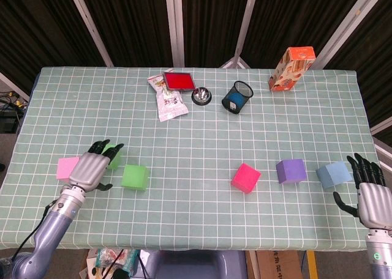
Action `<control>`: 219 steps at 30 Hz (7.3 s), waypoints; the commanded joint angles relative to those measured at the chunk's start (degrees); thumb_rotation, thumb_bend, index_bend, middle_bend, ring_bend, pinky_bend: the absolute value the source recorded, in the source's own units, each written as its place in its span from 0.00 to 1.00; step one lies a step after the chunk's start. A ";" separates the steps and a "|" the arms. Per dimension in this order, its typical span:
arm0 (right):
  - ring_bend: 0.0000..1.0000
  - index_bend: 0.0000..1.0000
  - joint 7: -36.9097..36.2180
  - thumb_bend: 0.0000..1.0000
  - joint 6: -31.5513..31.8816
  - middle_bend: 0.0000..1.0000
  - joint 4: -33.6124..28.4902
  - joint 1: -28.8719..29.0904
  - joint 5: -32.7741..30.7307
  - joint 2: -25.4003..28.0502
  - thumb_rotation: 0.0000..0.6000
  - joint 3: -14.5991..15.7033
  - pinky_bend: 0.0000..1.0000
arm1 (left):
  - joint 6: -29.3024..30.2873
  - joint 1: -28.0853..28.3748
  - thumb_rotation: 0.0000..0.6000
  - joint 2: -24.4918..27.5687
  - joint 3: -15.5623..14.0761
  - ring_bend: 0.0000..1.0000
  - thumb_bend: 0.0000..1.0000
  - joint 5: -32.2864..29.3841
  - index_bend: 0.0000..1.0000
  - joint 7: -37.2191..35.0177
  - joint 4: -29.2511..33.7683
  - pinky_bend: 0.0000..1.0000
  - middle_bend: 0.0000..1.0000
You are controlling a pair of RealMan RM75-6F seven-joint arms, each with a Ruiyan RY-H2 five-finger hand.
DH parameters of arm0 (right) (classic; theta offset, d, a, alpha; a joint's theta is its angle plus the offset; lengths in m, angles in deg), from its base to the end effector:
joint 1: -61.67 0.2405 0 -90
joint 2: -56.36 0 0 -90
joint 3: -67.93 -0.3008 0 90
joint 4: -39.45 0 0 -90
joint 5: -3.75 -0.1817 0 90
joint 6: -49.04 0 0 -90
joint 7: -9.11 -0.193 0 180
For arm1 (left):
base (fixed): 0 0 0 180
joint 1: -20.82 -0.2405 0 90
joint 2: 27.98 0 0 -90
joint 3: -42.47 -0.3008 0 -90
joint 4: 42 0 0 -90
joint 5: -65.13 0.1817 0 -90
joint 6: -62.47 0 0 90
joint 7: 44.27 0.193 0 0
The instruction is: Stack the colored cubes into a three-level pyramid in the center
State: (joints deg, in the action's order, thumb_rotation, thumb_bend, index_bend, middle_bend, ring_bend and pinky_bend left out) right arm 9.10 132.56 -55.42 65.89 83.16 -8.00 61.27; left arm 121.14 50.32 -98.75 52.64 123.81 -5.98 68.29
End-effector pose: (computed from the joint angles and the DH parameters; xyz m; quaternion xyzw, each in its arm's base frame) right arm -0.3497 -0.2375 0.2139 0.5404 -0.4206 0.3949 0.6125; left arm -0.2149 0.3406 0.0838 -0.7467 -0.3754 -0.2840 0.4700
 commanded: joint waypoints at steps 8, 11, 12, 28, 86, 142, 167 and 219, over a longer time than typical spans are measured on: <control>0.00 0.00 -0.58 0.34 0.13 0.00 -0.27 -0.29 -0.24 0.47 1.00 -0.05 0.00 | -1.97 5.62 1.00 -3.88 -1.32 0.05 0.11 -4.68 0.02 5.07 0.53 0.09 0.24; 0.00 0.00 -0.72 0.34 0.03 0.00 -0.37 -0.30 -0.31 0.54 1.00 -0.05 0.00 | -1.01 6.69 1.00 -5.28 -1.56 0.05 0.11 -5.03 0.02 6.28 -0.52 0.09 0.25; 0.00 0.00 -0.72 0.34 -0.01 0.00 -0.41 -0.27 -0.29 0.54 1.00 -0.06 0.00 | -0.76 7.08 1.00 -5.90 -1.72 0.05 0.11 -5.29 0.02 6.61 -1.01 0.09 0.25; 0.00 0.00 -0.49 0.34 -0.41 0.00 -0.77 -0.08 -1.04 0.29 1.00 -0.38 0.00 | 0.77 9.90 1.00 -9.94 -3.59 0.05 0.11 -8.41 0.03 7.13 -5.50 0.09 0.28; 0.00 0.00 -2.43 0.34 -4.97 0.00 -3.54 0.63 -7.16 1.71 1.00 -1.55 0.00 | -5.80 42.93 1.00 -38.53 14.51 0.09 0.20 -36.36 0.11 15.22 -44.84 0.13 0.42; 0.00 0.00 1.59 0.34 -4.43 0.00 -3.37 0.84 -10.51 1.80 1.00 -2.50 0.00 | 18.56 17.27 1.00 -9.63 -2.32 0.01 0.17 -9.90 0.02 -6.03 -5.27 0.05 0.02; 0.00 0.00 21.85 0.34 -13.43 0.00 -14.07 12.91 -11.47 1.79 1.00 -5.66 0.00 | 34.01 -10.20 1.00 -0.43 -15.04 0.00 0.08 14.12 0.00 -29.77 -15.21 0.01 0.00; 0.00 0.00 37.33 0.34 -9.97 0.00 -9.63 25.71 -32.43 -25.20 1.00 -3.50 0.00 | 25.66 -15.47 1.00 -0.64 -5.37 0.00 0.08 17.87 0.00 -32.98 -17.18 0.01 0.00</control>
State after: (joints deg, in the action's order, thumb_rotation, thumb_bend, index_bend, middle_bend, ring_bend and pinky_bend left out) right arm 46.22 122.58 -65.33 91.50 51.05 -33.24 57.84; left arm 146.84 34.88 -99.39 47.23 141.67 -38.95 51.10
